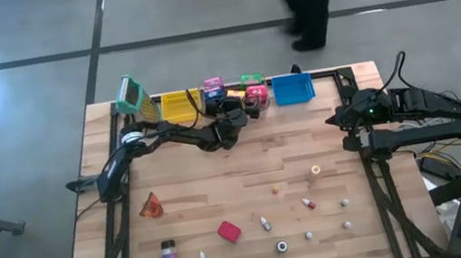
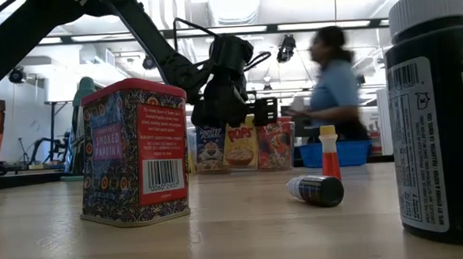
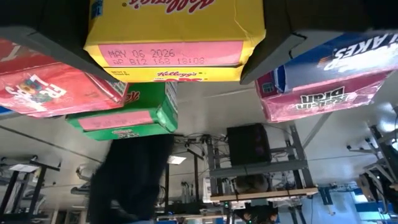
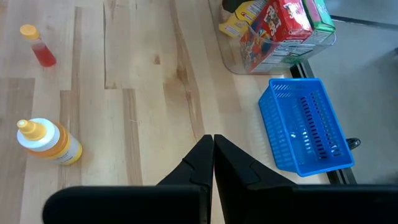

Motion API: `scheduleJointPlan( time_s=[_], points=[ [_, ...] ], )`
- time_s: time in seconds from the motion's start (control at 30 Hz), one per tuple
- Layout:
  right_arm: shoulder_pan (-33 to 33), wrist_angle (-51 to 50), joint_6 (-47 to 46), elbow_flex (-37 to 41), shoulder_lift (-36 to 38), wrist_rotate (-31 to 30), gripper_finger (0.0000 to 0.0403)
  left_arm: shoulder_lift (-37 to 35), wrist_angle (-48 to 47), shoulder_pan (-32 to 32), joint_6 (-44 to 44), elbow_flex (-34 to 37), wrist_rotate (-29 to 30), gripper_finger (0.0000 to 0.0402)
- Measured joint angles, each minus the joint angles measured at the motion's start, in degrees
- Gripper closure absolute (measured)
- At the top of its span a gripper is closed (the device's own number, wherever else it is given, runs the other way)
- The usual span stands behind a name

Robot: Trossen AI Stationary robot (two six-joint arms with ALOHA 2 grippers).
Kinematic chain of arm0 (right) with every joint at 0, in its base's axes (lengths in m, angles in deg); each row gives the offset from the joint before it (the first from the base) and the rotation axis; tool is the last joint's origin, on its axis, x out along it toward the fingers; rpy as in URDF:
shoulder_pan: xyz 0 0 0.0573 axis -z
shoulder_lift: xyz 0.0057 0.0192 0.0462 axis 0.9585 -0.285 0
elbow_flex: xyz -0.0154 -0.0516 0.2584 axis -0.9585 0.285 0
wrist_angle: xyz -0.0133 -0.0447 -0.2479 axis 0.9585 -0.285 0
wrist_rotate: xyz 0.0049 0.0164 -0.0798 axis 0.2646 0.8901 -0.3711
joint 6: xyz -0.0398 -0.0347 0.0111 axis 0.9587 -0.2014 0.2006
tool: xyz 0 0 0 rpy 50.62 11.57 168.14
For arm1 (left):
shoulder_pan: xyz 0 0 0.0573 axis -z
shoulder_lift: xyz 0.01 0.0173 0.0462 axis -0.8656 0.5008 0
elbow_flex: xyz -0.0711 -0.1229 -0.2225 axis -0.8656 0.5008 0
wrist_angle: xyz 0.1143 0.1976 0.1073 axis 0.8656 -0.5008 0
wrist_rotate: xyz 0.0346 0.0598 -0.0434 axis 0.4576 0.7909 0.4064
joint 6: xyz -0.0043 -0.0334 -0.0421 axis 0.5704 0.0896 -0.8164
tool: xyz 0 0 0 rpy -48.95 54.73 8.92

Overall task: Pick & Place Kitchen Items
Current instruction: Put the yellow cereal box into the transparent bin

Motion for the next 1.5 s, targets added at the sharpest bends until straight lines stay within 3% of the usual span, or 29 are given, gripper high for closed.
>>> scheduleJointPlan(
  time_s=[0.93, 1.23, 1.5],
  points=[
    [0.0, 0.0, 0.0, 0.0, 0.0, 0.0, 0.0394, 0.0, -1.3, -0.8, -3.8, 0.0, -3.4, 0.0075],
    [0.0, 0.0, 0.0, 0.0, 0.0, 0.0, 0.0394, 0.0, -1.6, -0.8, -2.4, 0.0, -3.7, 0.0007],
    [0.0, 0.0, 0.0, 0.0, 0.0, 0.0, 0.0394, 0.0, -0.4, -0.7, -0.9, 0.0, -4.0, 0.0004]
  ],
)
